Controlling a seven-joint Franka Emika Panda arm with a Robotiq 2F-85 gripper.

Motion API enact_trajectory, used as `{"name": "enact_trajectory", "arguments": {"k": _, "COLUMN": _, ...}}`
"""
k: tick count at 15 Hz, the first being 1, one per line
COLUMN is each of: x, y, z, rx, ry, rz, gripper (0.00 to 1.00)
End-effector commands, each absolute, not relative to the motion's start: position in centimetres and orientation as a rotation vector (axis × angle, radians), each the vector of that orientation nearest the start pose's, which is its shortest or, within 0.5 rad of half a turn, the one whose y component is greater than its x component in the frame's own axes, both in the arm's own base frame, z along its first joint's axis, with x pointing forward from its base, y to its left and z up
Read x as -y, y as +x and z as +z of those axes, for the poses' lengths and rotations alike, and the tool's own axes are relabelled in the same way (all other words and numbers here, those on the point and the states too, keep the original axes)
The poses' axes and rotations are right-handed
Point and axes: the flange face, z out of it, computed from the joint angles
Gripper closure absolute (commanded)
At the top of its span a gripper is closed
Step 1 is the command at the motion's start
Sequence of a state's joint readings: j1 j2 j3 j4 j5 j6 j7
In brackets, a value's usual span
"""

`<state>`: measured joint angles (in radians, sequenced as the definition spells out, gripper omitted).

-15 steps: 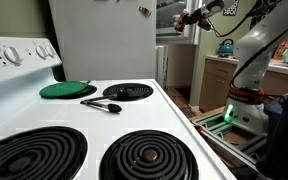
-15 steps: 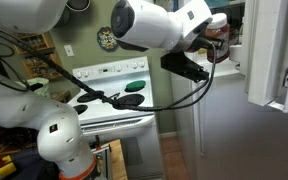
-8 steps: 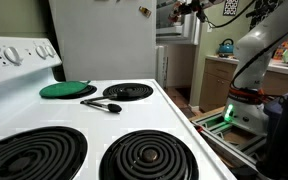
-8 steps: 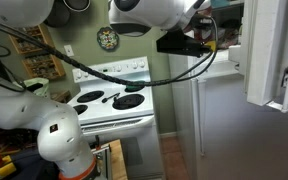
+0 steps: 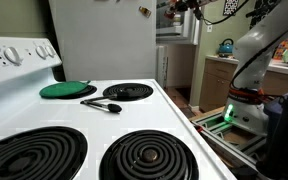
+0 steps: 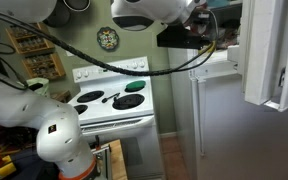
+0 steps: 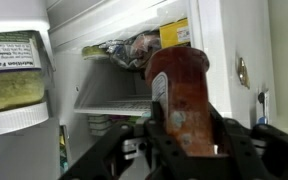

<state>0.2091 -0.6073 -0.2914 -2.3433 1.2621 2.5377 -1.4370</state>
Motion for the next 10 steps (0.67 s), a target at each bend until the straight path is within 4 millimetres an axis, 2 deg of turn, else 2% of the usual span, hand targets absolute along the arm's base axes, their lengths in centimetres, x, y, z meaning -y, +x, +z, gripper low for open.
{"name": "enact_trajectory", "arguments": {"k": 1, "x": 7.4, "y": 42.1, "z": 62.4, "rx": 0.526, "ry": -2.099, "rz": -1.598, "gripper": 0.81}}
{"name": "enact_trajectory", "arguments": {"k": 5, "x": 7.9, "y": 41.3, "z": 65.5, "rx": 0.567, "ry": -2.093, "rz": -1.679, "gripper": 0.81}}
{"name": "enact_trajectory", "arguments": {"k": 10, "x": 8.7, "y": 40.1, "z": 70.5, "rx": 0.657, "ry": -2.031, "rz": -1.765, "gripper": 0.81}}
